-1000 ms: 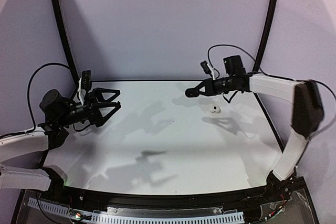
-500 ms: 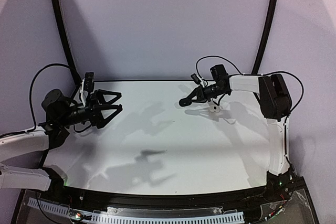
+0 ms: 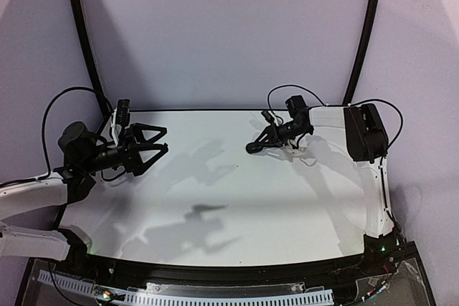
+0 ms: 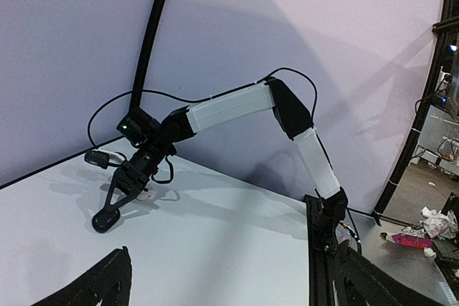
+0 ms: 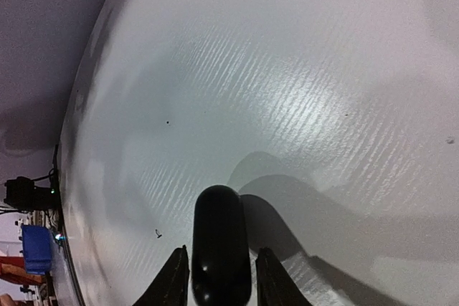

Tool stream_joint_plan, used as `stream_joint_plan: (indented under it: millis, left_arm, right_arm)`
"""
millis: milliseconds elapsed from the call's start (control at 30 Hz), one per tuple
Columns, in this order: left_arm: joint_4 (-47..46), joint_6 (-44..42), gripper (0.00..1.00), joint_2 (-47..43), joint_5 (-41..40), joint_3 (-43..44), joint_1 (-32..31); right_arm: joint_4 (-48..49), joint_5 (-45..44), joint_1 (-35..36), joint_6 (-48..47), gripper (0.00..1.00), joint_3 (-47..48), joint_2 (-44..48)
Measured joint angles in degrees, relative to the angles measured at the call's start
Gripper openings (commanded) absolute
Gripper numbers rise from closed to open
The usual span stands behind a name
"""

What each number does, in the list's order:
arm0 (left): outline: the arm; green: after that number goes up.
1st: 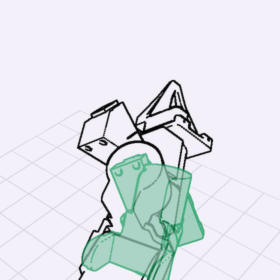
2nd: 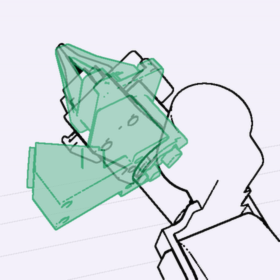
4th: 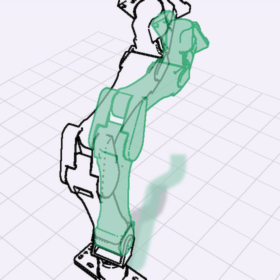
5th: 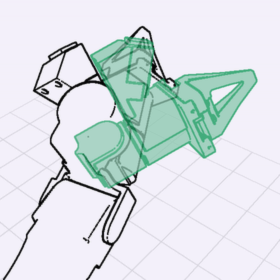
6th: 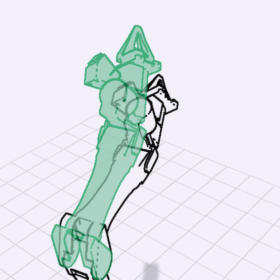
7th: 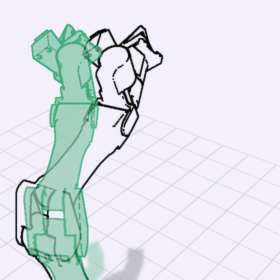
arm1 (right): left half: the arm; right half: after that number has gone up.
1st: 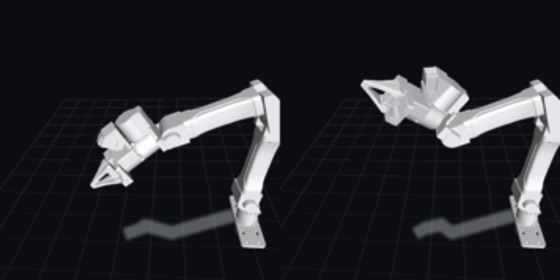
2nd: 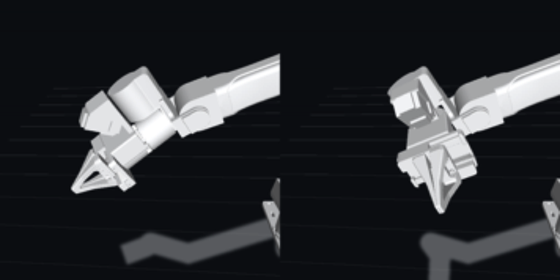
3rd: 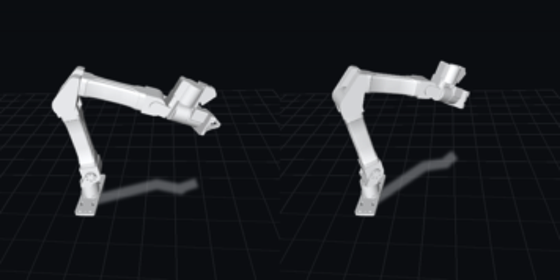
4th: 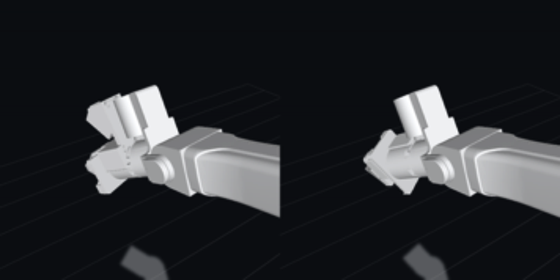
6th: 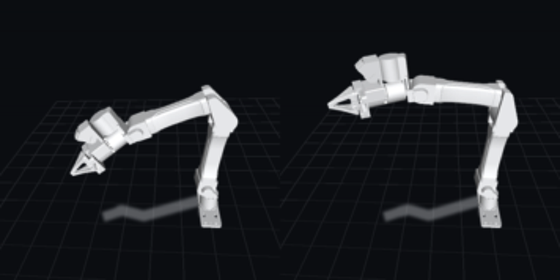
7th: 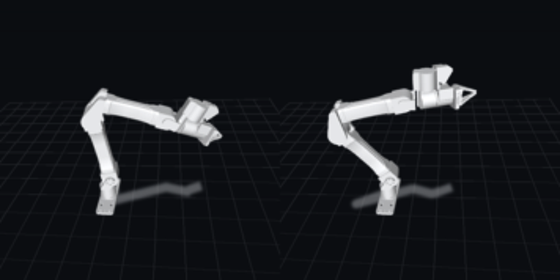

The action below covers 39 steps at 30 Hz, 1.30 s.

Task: Insert the wireless bluetooth earbuds into the charging case

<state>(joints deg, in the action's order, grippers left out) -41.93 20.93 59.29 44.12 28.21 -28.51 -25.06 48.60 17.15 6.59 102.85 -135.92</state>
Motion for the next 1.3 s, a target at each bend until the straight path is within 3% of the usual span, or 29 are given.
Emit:
stream_joint_plan:
  millis: [167,567,700,800,933,1033,1200,1300]
  left_arm:
    - [0.0,0.0,0.99,0.31,0.04,0.0,0.15]
    - [0.0,-0.02,0.99,0.66,0.24,0.0,0.37]
    - [0.52,-0.48,0.99,0.66,-2.49,0.0,0.44]
    - [3.76,-1.68,0.99,0.66,-10.12,0.04,0.66]
    - [9.84,-4.15,0.99,1.31,-31.43,0.04,1.31]
    - [12.2,-5.03,0.99,3.04,-42.49,-0.02,2.86]
    - [14.34,-3.06,0.99,5.64,-54.03,-1.99,4.24]
    - [15.76,-3.58,0.99,6.58,-58.99,-2.51,4.24]
  right_arm:
    - [-2.51,-1.77,-0.87,-0.66,0.45,2.36,-0.9]
    - [-6.27,-8.31,-1.09,-2.25,0.48,6.75,-1.66]
    - [-2.05,-12.5,-1.05,-2.01,0.51,2.73,4.0]
    - [4.83,-17.49,-1.03,-1.49,0.53,-6.56,16.33]
    - [17.79,-28.11,-1.25,-1.42,0.54,-21.27,37.99]
    - [27.36,-35.21,-2.38,-0.79,0.54,-34.07,51.49]
    - [36.54,-46.01,-4.7,1.77,0.55,-59.06,64.04]
    - [38.29,-51.69,-4.94,3.28,0.61,-73.57,70.66]
